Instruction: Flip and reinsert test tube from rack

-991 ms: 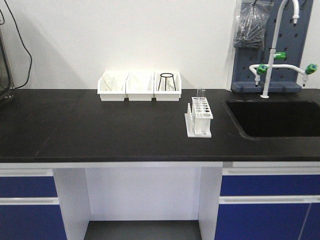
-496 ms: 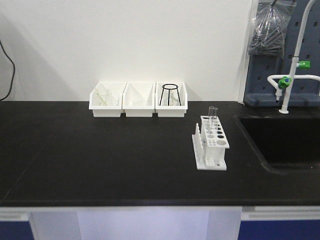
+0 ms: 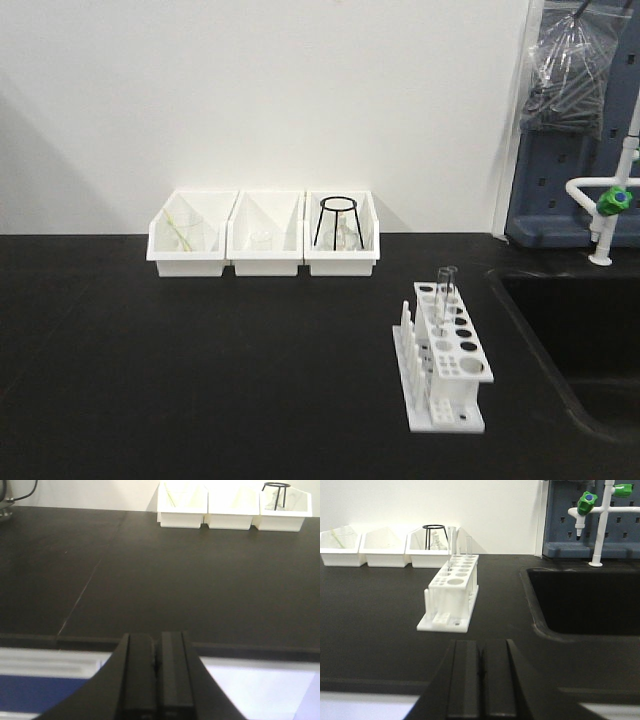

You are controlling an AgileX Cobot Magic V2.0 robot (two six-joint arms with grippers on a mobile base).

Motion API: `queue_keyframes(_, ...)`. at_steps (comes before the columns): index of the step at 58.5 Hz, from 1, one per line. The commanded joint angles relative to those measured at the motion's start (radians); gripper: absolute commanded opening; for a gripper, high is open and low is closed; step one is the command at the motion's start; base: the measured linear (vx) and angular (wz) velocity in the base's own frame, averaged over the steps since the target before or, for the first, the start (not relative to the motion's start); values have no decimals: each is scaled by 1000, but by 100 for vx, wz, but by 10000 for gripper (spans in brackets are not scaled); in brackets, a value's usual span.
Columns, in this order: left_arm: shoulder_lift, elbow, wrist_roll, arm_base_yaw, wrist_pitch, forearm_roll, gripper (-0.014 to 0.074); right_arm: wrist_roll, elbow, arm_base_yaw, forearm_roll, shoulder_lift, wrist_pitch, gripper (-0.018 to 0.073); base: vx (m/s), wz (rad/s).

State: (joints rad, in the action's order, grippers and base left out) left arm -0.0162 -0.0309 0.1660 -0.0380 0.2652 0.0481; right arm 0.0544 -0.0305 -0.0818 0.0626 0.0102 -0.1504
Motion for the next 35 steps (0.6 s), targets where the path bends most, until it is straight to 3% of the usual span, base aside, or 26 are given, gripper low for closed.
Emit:
queue_keyframes(1, -11, -2, 0, 3, -85, -5, -6, -7, -1, 2, 2, 10, 87, -8, 40, -4)
queue_keyframes(35, -11, -2, 0, 3, -85, -5, -6, -7, -1, 2, 2, 10, 87, -8, 36, -2)
